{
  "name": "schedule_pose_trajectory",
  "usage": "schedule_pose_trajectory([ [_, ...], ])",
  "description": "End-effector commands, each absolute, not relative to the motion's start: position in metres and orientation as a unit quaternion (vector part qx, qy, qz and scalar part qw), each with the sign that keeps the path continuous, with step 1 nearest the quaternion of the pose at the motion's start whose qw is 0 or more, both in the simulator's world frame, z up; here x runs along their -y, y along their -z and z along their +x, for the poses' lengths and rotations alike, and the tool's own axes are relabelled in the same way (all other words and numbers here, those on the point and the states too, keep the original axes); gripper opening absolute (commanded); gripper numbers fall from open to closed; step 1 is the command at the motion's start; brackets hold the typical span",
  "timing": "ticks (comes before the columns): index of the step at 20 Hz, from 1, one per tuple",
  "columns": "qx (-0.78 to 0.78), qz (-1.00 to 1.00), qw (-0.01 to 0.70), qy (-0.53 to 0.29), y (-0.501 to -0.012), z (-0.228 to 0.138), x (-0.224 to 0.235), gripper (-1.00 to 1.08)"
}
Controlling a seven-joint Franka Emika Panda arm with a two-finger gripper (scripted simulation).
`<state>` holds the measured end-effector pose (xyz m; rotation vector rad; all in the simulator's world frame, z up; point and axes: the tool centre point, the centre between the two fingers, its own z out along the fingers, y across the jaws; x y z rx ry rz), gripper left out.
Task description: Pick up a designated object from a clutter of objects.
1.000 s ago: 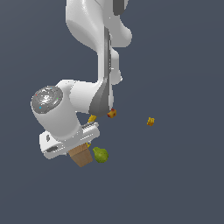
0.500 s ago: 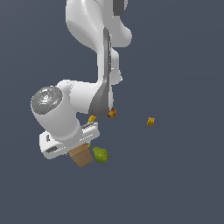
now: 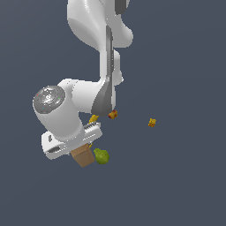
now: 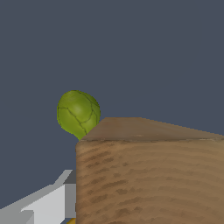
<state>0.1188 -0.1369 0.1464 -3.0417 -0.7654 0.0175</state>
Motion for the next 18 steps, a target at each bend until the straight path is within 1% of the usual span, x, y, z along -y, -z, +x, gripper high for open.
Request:
schedule_pose_trajectory([
  [1, 0.244, -0.970, 0.000, -0.001, -0.162, 0.121, 0.131, -1.00],
  [7, 0.244, -0.970, 0.000, -0.001, -0.206, 0.117, 0.106, -1.00],
  [18, 0.244, -0.970, -0.001, -0.001, -0.321, 0.108, 0.040, -1.00],
])
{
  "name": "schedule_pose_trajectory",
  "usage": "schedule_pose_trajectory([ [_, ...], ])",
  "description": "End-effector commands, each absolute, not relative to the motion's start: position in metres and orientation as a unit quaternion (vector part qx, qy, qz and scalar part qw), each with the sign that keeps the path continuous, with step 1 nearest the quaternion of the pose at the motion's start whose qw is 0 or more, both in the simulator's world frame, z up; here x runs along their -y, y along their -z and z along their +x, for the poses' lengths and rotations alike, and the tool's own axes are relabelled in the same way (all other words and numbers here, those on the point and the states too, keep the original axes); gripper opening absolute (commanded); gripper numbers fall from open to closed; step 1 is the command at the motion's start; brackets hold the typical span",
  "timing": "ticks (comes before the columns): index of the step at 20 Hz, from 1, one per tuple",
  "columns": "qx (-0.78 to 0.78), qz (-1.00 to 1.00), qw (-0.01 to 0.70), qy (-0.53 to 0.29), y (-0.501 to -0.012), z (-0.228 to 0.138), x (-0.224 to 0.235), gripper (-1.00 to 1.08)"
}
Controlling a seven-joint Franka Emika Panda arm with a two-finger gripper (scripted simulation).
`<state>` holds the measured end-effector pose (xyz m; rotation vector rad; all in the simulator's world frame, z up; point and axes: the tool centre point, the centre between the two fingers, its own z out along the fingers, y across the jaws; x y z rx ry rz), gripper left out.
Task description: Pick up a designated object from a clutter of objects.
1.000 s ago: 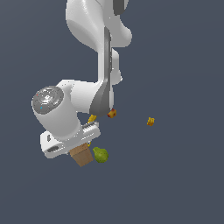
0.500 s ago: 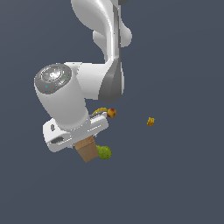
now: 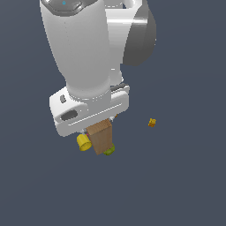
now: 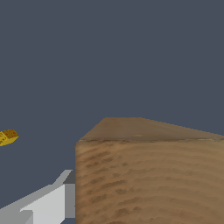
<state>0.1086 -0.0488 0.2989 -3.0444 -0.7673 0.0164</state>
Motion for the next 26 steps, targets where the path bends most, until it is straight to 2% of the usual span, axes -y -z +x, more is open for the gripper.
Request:
schedule_pose_trajectory([
  [1, 0.244, -0.970, -0.001, -0.001, -0.331, 0.108, 0.034, -1.00],
  [14, 0.244, -0.970, 0.000, 0.000, -0.449, 0.104, -0.035, -1.00],
  [26, 0.244, -0.970, 0.000, 0.000, -0.486, 0.105, -0.056, -1.00],
])
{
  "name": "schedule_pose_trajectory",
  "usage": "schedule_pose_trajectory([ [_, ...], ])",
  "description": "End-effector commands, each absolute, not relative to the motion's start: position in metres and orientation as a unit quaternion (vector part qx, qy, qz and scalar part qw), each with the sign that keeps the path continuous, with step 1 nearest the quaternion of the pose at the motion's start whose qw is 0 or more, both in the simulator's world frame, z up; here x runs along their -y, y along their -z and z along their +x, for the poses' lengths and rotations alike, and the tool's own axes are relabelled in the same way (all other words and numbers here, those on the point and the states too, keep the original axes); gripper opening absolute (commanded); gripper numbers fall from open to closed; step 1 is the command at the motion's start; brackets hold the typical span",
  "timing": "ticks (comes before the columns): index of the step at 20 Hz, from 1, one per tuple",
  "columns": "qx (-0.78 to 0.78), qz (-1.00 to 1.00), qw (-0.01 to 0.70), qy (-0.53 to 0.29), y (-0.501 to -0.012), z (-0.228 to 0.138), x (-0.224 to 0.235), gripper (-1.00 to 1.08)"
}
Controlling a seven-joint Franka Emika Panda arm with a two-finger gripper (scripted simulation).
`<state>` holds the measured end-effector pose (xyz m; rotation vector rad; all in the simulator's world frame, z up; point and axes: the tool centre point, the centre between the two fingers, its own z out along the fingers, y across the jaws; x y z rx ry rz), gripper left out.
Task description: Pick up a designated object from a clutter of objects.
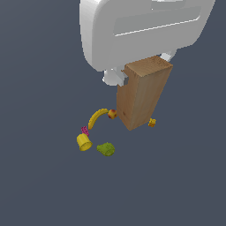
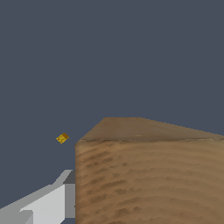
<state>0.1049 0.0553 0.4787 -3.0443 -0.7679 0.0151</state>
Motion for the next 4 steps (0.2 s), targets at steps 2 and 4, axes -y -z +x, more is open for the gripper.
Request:
schedule_pose_trajectory([
  [2, 0.244, -0.970, 0.000, 0.000, -0.4876, 0.1052, -0.0570, -1.00],
  [4, 0.244, -0.970, 0.000, 0.000, -0.4879, 0.1054, -0.0571, -1.00],
])
